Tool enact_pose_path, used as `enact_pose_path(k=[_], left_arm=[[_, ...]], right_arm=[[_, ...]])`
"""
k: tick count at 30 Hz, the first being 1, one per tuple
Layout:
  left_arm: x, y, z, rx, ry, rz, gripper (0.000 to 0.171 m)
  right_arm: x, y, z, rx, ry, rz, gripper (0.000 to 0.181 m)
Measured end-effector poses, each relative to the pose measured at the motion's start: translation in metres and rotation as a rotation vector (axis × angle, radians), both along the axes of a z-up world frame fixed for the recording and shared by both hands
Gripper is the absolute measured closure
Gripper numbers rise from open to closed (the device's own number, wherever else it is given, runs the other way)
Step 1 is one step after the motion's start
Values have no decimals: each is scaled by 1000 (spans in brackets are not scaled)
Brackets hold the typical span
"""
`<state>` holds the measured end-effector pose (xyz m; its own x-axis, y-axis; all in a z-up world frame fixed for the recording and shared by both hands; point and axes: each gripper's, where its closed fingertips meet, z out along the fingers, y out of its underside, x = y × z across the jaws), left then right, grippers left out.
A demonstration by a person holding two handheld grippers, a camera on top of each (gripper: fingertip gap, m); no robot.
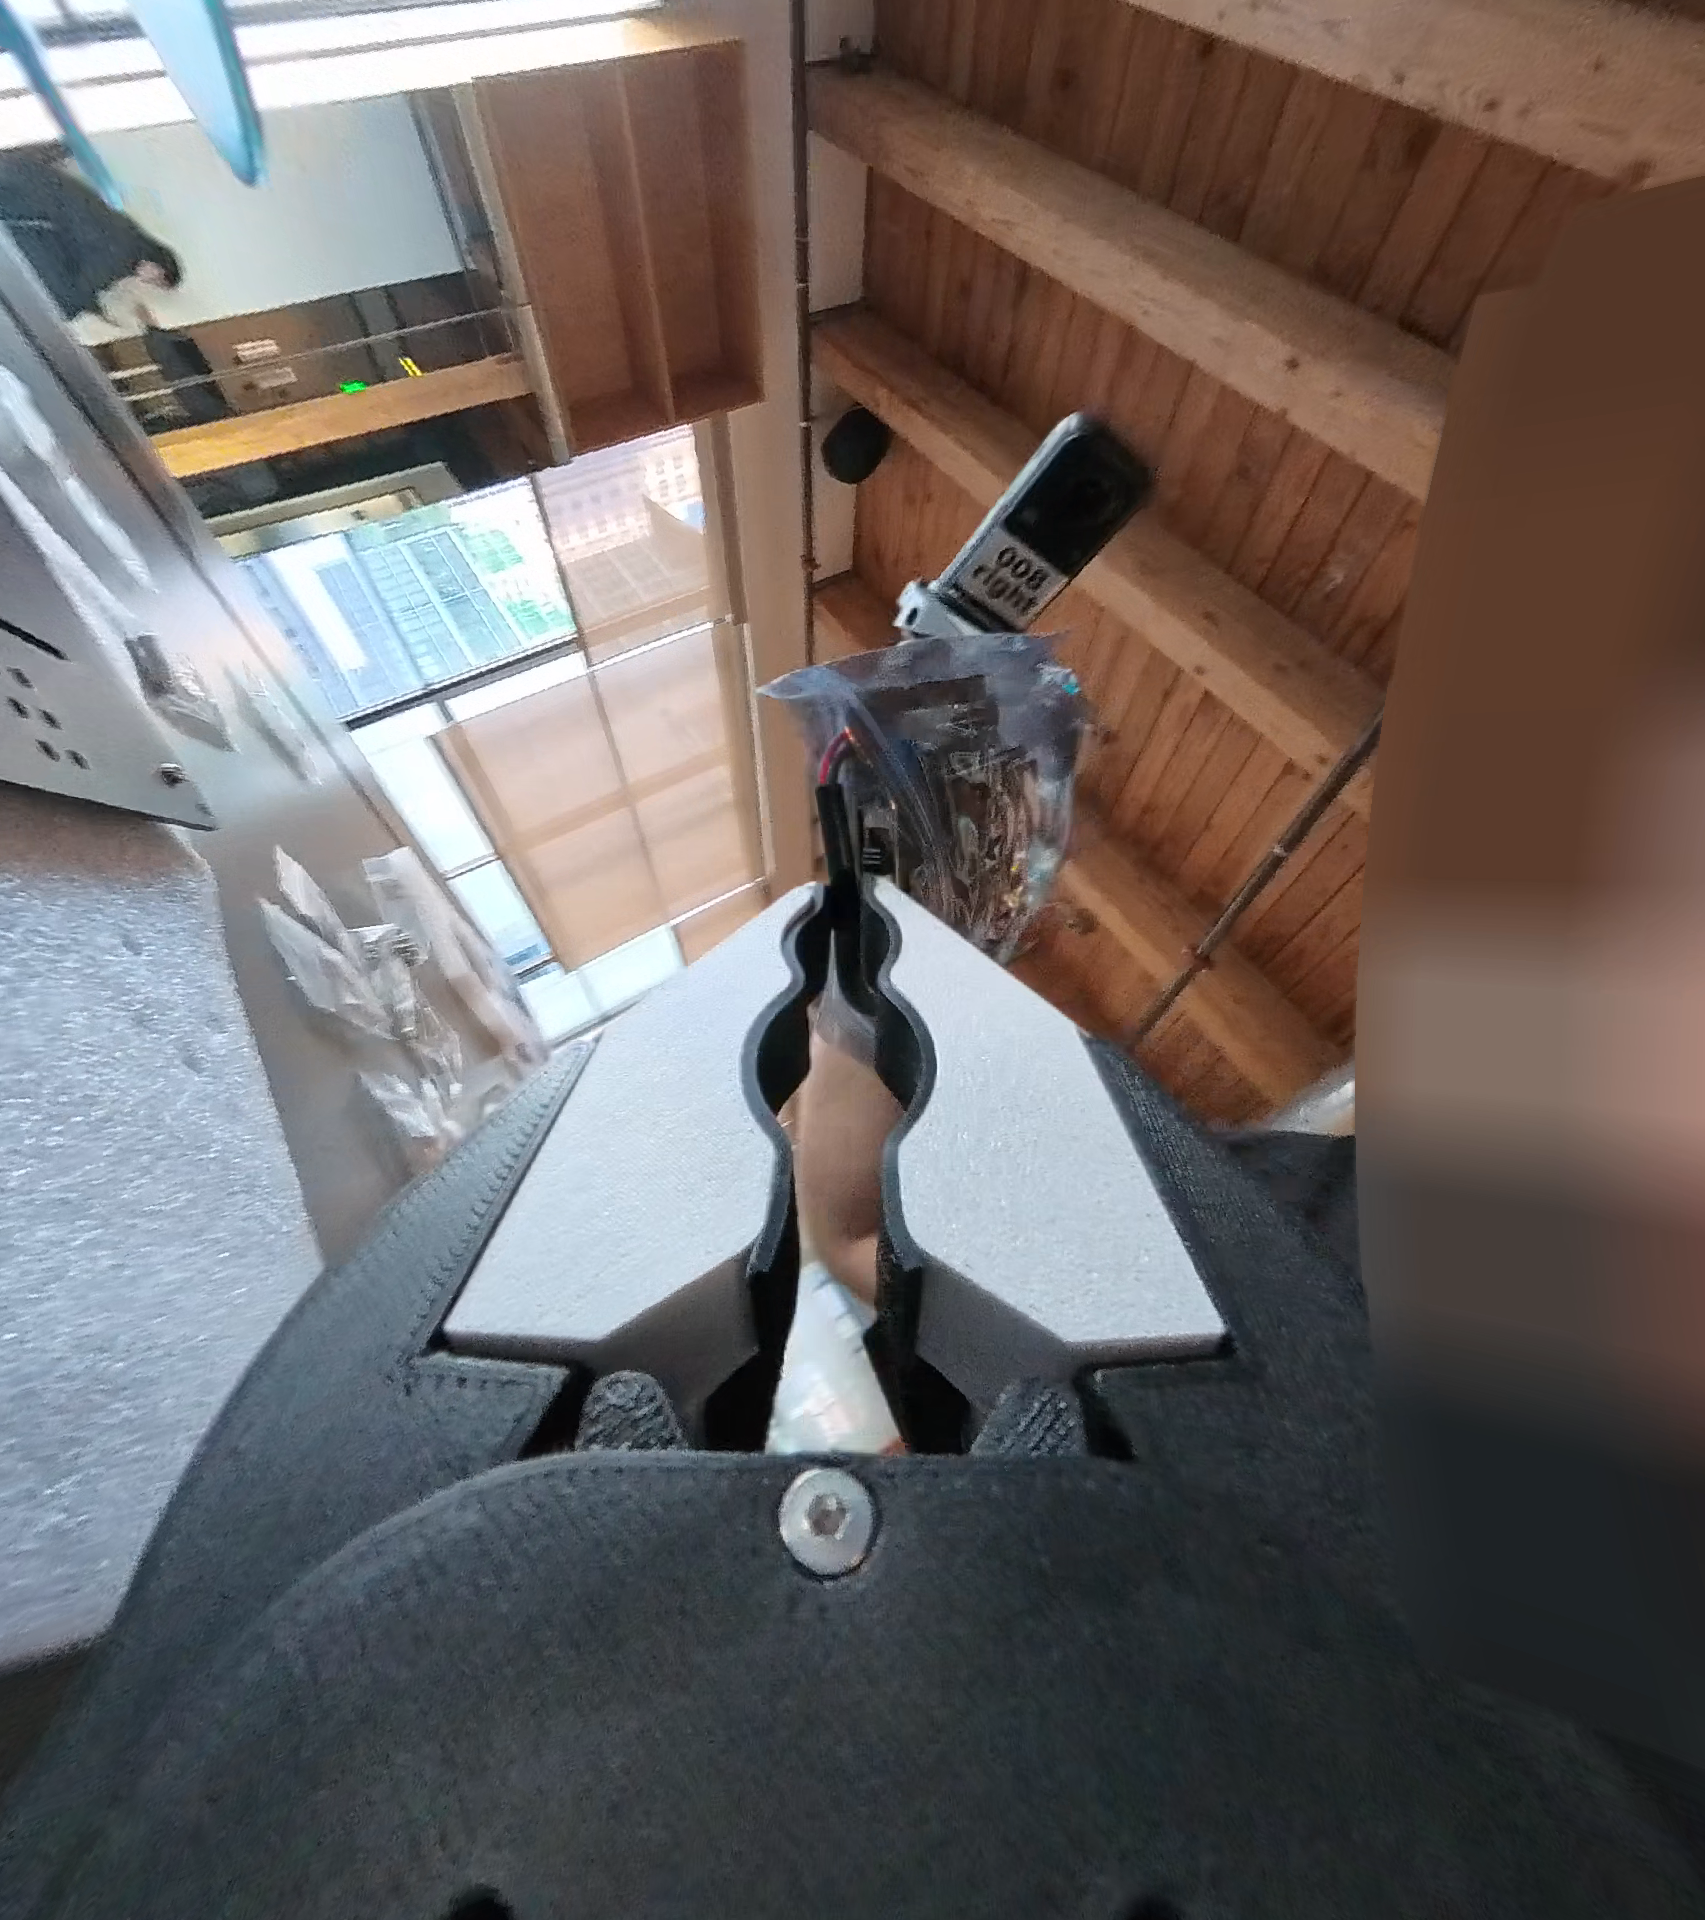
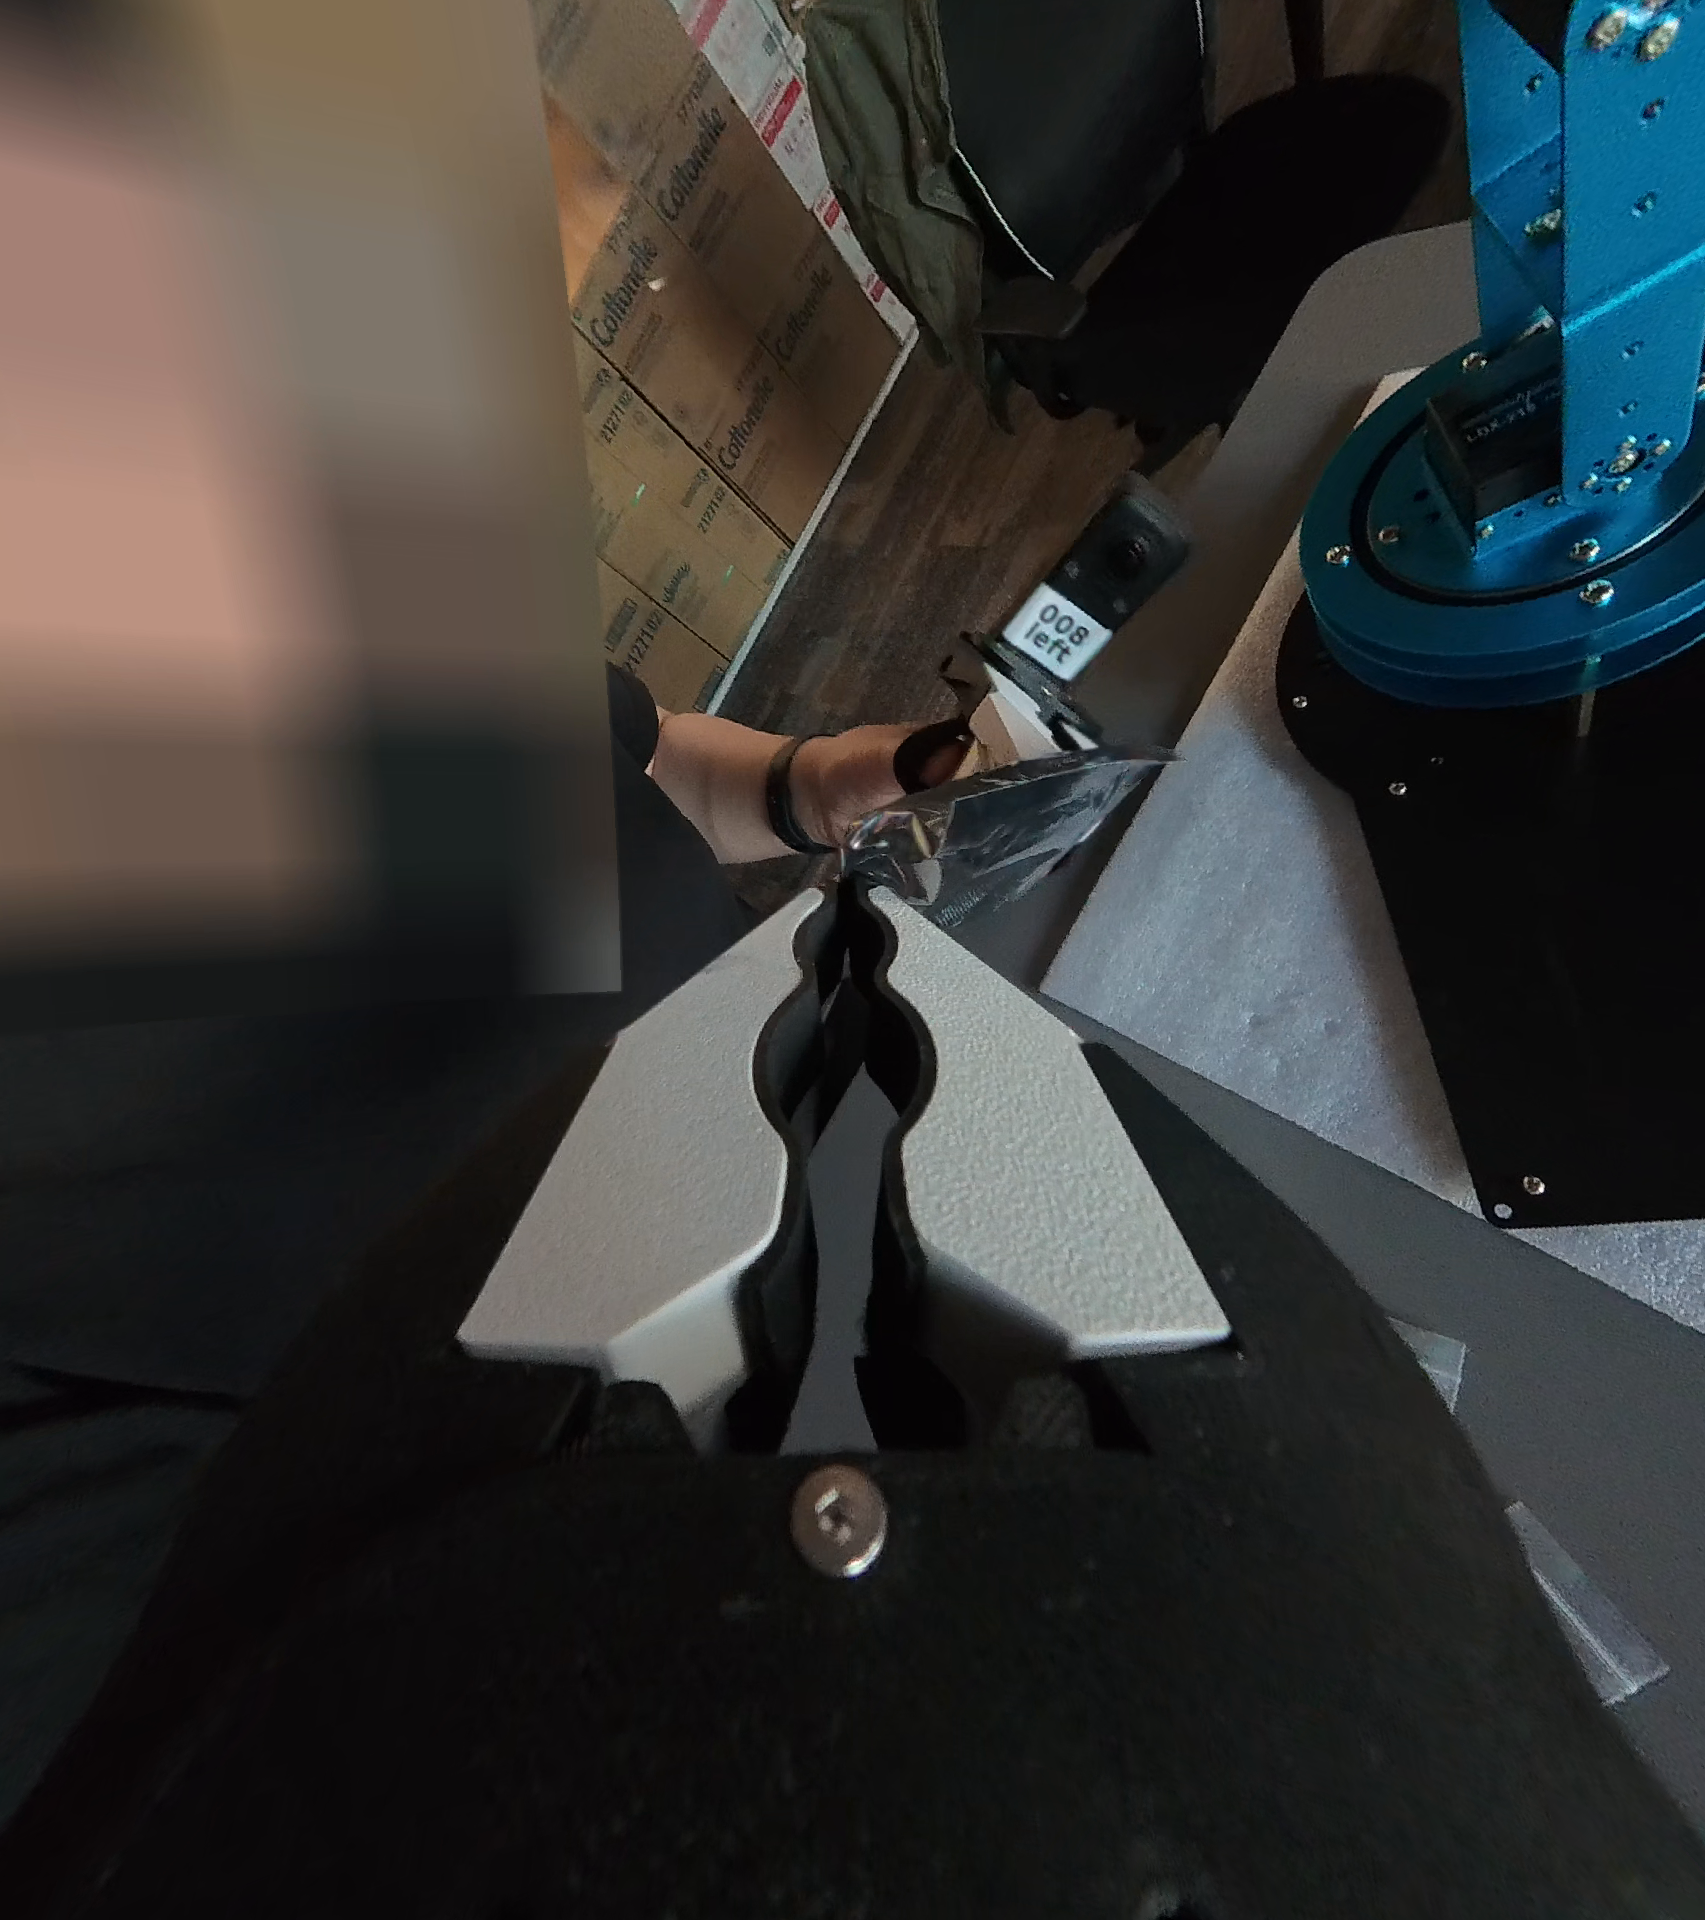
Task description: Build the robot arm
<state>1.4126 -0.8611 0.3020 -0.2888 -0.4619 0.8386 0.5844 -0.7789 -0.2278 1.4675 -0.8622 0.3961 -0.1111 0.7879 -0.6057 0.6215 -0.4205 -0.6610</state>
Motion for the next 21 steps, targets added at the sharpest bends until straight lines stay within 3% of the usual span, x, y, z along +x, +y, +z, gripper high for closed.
enact_pose_path(k=[6, 14, 21], left_arm=[[-1, 8, -14, -26, 162, 32, 169], [-15, 8, -61, -173, 442, 20, 170], [-19, 6, -88, -244, 608, -15, 169]], right_arm=[[6, 11, -17, -24, -1, -58, 181], [21, 31, -94, -248, 37, -235, 181], [28, 32, -134, -341, 28, -295, 181]])
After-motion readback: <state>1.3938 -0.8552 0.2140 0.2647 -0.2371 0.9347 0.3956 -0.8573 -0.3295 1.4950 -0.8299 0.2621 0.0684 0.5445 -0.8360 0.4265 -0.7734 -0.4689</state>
